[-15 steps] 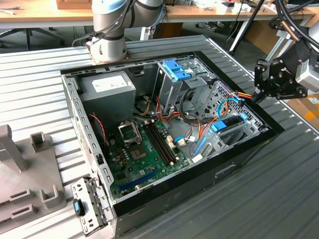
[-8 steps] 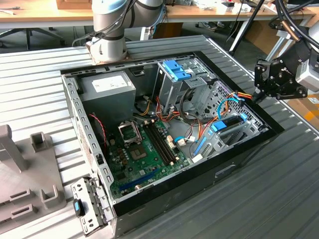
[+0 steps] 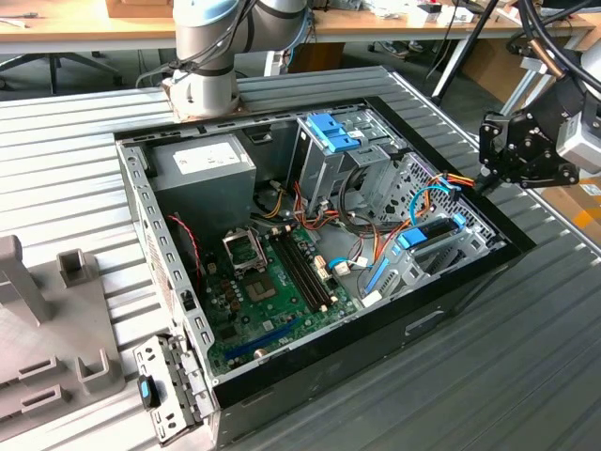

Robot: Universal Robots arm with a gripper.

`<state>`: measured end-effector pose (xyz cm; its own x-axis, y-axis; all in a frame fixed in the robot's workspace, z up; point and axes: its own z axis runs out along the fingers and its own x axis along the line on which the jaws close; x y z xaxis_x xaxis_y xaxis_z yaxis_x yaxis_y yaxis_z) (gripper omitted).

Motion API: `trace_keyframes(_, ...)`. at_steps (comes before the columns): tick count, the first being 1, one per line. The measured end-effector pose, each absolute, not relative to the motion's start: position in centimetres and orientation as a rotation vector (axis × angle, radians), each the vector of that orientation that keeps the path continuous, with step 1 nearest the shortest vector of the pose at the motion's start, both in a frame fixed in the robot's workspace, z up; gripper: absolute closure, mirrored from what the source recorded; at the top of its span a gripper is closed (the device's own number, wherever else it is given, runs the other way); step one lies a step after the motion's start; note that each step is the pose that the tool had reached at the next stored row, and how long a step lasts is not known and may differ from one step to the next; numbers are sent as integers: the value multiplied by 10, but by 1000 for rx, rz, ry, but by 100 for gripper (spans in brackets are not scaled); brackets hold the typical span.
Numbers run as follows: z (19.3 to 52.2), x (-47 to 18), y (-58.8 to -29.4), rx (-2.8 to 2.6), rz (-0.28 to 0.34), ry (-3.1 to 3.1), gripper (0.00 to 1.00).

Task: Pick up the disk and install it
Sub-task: 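Insert the first disk wire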

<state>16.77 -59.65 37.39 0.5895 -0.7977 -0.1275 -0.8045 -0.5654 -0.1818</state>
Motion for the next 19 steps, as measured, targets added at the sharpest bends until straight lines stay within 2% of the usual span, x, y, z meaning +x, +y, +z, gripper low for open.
trace_keyframes(19, 374, 135, -597, -2590, 10, 1321, 84)
